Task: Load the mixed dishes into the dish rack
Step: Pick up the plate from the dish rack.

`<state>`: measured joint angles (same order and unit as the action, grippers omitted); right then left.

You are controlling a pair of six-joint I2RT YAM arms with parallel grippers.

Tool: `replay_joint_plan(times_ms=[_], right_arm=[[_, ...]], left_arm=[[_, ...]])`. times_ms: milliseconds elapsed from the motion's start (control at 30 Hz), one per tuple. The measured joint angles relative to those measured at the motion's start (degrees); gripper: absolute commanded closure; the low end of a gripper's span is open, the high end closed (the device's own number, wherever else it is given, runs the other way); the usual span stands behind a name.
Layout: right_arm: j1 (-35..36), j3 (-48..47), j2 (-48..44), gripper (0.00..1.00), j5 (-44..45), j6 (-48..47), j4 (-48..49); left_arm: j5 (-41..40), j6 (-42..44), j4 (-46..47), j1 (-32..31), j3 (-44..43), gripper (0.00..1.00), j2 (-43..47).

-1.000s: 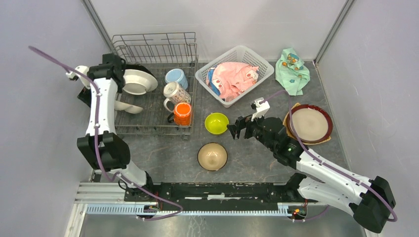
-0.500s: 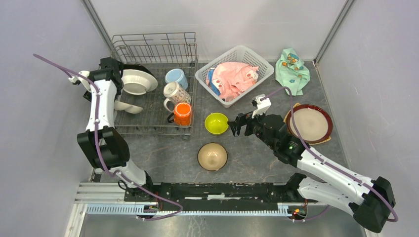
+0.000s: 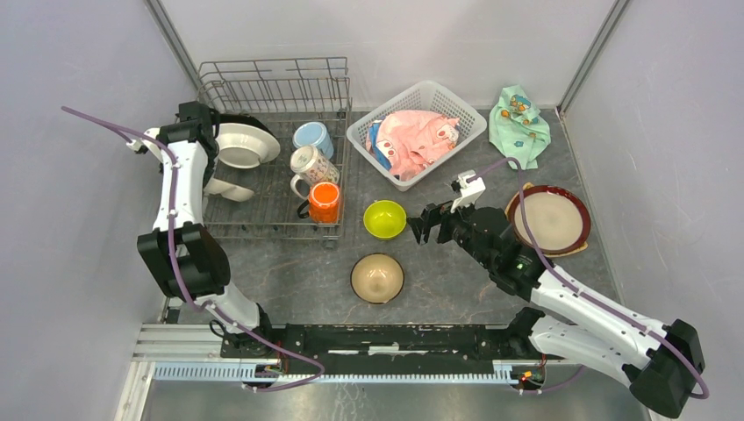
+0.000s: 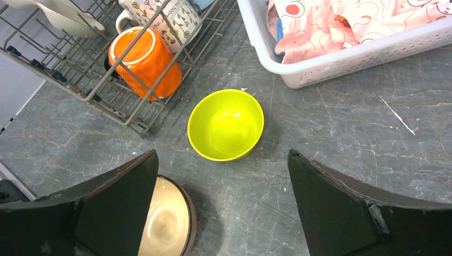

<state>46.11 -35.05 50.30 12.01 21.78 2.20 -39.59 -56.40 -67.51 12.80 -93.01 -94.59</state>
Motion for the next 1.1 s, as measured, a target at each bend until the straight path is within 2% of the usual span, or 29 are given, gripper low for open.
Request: replay_joint_plan(times_ms=[667, 700, 800, 867, 1000, 1100], right_arm=[[0.0, 1.8, -0.5, 0.02, 0.6, 0.0, 0.8], [0.0, 1.8, -0.5, 0.02, 0.6, 0.0, 0.8], [0.0, 1.8, -0.5, 0.02, 0.6, 0.0, 0.8], [0.0, 1.8, -0.5, 0.02, 0.6, 0.0, 0.8], [0.0, 1.8, -0.5, 0.02, 0.6, 0.0, 0.7], [0.0, 1.8, -0.5, 0.02, 0.6, 0.0, 0.8]], left_arm=[[9.7, -8.9, 0.4, -4.2, 0.0, 0.96, 3.2], [9.7, -8.9, 0.4, -4.2, -0.1, 0.9, 3.5], [9.1, -7.8, 0.3, -4.2, -0.5, 0.6, 3.7], [7.8, -5.7, 0.3, -4.3, -1.0, 0.46, 3.7], [6.4, 0.2, 3.5, -4.3, -1.0, 0.28, 4.3], [6.1, 5.3, 8.1, -4.3, 0.6, 0.21, 6.6]])
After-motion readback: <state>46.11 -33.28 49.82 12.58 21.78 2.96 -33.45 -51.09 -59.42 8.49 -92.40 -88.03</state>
